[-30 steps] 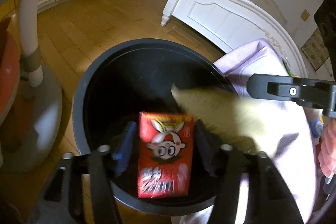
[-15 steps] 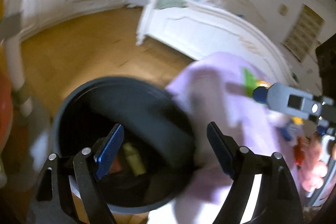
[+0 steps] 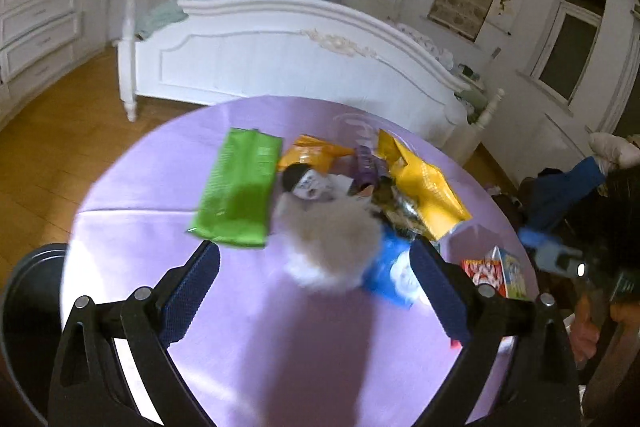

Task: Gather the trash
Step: 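Grasp the white plush toy with the left gripper while the right returns to the table, then grasp the blue milk carton with the right gripper while the left lifts the plush toy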

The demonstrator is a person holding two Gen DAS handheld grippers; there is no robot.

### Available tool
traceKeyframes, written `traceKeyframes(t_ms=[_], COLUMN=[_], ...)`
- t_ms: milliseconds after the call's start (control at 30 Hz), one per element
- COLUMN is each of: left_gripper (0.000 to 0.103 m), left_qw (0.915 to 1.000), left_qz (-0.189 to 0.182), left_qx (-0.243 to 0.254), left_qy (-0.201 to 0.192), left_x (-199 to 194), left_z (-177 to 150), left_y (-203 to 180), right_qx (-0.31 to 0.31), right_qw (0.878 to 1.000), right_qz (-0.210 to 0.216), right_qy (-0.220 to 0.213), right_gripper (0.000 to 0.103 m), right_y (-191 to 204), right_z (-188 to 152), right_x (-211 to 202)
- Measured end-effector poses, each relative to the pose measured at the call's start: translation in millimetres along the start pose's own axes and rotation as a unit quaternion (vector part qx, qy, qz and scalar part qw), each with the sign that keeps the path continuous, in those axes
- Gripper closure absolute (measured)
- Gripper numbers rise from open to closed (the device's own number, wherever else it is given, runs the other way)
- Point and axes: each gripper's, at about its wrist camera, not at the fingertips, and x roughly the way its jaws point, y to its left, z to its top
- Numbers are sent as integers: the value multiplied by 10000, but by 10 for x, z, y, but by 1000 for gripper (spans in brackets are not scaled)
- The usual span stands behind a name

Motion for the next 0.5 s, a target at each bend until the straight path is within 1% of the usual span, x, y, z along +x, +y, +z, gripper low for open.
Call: traceKeyframes(t_ms=[67,133,233,267,300,333,367,400,433,467,500], left_gripper=[8,8,9,12,19,23,30,37,41,50,53], left_qw=[9999,9998,9989,9986,9984,9980,9977,9973,9970,9965,9963], left_qz=[-44,-17,51,55,55,45,31,20,-5,-29,-41], left_qx=[-44,-75,-127,-132,-136,-150,-161,-167,-162,-164,-178], left_qy=[82,205,458,511,547,610,657,712,759,818,841], left_x=[133,253,438,468,491,536,569,615,656,686,681], left_z=[40,46,54,48,34,28,19,18,15,6,-9], left_y=[-43,-56,-61,-71,-83,-84,-87,-86,-83,-76,-66], right_qx=[244,376,110,14,-65,-171,-306,-437,-643,-816,-921], right_qw=[9992,9982,9972,9969,9966,9963,9957,9950,9932,9907,9881], right_qz=[-266,-337,-460,-453,-407,-377,-406,-482,-716,-941,-1119], right_qy=[141,329,571,646,707,755,776,757,650,549,509], right_gripper=[21,21,21,21,21,20,12,10,10,10,10], right_y=[-260,-419,-366,-273,-201,-94,-29,30,64,71,80], right_z=[-98,-245,-435,-494,-551,-603,-642,-667,-685,-686,-656], right_x=[-83,-143,-109,-82,-39,9,53,73,96,99,94])
